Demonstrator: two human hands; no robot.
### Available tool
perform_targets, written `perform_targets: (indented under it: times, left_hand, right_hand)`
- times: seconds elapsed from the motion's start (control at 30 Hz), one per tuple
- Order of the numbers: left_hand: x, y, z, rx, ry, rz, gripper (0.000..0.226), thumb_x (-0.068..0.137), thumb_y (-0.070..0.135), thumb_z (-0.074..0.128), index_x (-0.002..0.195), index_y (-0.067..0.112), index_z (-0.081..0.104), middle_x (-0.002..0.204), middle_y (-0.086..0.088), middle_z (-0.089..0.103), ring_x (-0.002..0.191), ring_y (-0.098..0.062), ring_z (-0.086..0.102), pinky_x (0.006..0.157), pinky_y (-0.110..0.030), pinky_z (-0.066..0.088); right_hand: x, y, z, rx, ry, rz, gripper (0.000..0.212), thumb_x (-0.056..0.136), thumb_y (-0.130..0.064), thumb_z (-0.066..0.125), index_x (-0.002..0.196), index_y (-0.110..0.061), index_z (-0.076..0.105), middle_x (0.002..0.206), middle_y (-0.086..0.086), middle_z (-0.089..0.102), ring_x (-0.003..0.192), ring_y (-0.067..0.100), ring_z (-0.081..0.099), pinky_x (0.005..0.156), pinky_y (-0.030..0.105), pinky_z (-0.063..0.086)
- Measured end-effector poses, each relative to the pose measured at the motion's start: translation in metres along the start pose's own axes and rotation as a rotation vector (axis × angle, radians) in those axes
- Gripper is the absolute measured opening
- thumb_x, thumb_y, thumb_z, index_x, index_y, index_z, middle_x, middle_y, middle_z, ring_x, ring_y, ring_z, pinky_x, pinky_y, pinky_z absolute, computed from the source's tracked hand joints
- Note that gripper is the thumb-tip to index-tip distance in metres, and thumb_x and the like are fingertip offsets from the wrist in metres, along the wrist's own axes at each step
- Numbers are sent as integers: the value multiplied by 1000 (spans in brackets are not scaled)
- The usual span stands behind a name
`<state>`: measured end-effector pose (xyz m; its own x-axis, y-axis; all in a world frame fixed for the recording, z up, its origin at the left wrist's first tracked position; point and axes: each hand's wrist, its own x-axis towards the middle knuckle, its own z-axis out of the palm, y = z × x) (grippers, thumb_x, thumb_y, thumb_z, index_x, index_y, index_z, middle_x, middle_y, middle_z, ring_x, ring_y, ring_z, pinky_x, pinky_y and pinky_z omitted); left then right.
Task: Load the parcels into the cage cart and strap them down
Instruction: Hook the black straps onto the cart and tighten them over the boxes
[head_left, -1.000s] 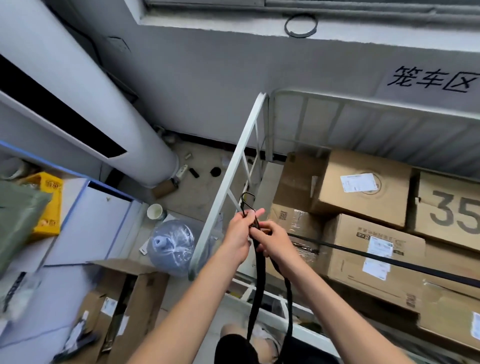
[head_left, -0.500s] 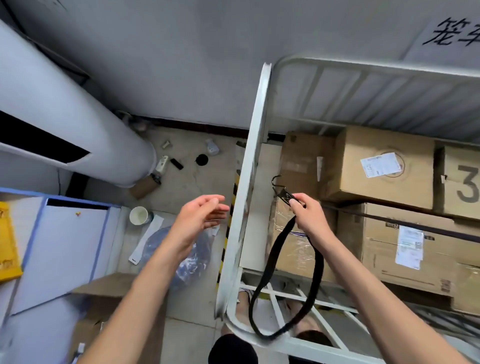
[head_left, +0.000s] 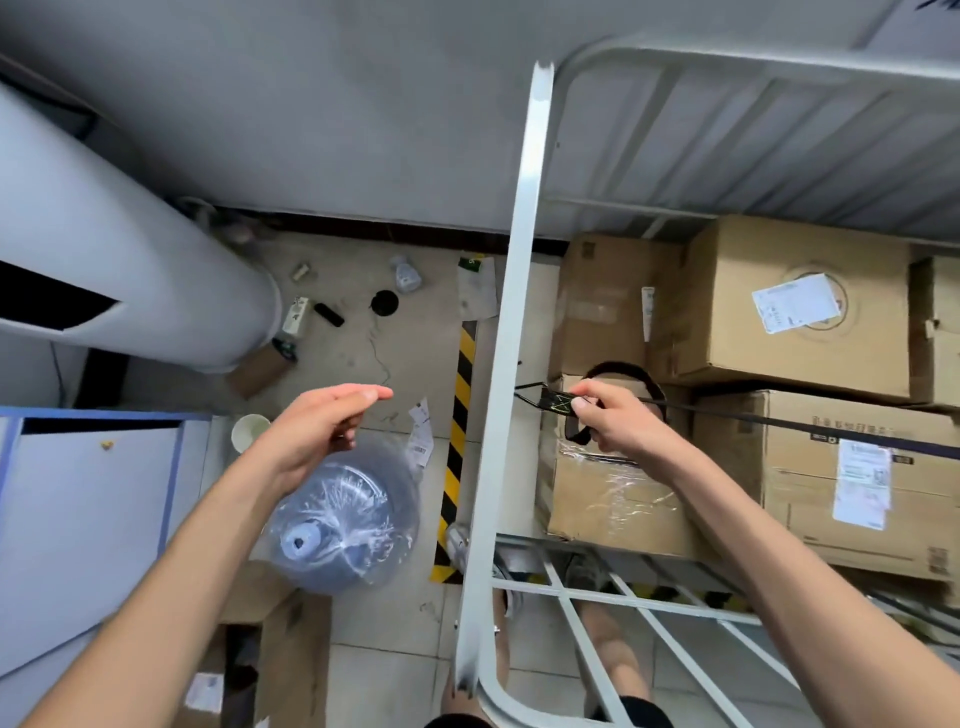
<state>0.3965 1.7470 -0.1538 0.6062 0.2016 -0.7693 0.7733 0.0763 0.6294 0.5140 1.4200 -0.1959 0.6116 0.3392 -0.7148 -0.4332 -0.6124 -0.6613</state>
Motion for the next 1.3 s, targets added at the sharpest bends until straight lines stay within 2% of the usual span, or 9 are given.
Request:
perform_targets:
  times: [0.2,0.3,0.4,0.73,0.9,1.0,1.1,1.2,1.3]
  left_hand:
    - [47,17,17,-20,-111,-50,20,97,19,59,109,13,74,60,8,36,53,-8,34,56,-22,33]
    - [60,25,24,-34,-119,-61,20,96,19,60,109,13,74,58,10,38,51,-7,34,55,-21,33]
    - [65,29,31,-32,-144,-109,21,93,22,65,111,15,75,59,10,40,51,-6,35,56,-22,34]
    - [77,34,53,162,-156,-113,7,88,23,74,94,21,73,55,16,54,57,-9,37,59,-25,32]
    - [69,37,54,48,-194,-26,13,84,25,74,87,14,66,68,6,51,54,-3,43,58,-19,37]
    - [56,41,47,-92,-141,108,20,66,34,69,79,19,72,90,2,71,79,-6,62,71,-24,47]
    - [49,44,34,-263,-168,248,20,77,23,58,70,23,76,124,-11,68,116,-19,63,89,-32,50]
    - [43,52,22,-369,-149,302,18,78,20,53,62,21,60,122,-18,68,122,-27,62,100,-33,48]
    - [34,53,8,-341,-92,318,35,97,13,36,64,19,45,117,-20,71,114,-32,66,99,-36,51]
  right_hand:
    - [11,-25,21,-78,-70,-78,20,104,-19,44,107,-19,64,69,0,49,46,4,47,48,19,36]
    - [15,-32,22,-78,-83,-103,21,105,-19,44,110,-15,64,73,2,47,63,21,42,55,27,33]
    - [16,-31,24,-74,-120,-102,21,105,-20,43,110,-15,63,76,4,44,71,24,37,55,28,31]
    - [20,-30,22,-120,-154,-116,20,106,-23,44,113,-17,61,78,2,49,67,15,43,56,23,38]
    - [21,-26,21,-78,-176,-86,22,103,-31,50,121,-26,62,73,-3,51,66,14,42,54,20,35]
    - [19,-23,10,-81,-146,-55,30,101,-34,55,130,-28,60,59,-17,56,64,10,47,58,23,40]
    - [17,-21,-2,-75,-135,-35,33,100,-33,56,132,-27,58,69,-9,54,67,14,49,58,23,41]
    - [14,-20,-10,-78,-106,-35,30,99,-35,57,129,-28,61,75,-6,53,68,13,51,58,25,41]
    - [11,-17,-20,-28,-81,-38,27,100,-33,57,125,-27,63,77,0,53,64,10,48,57,25,39]
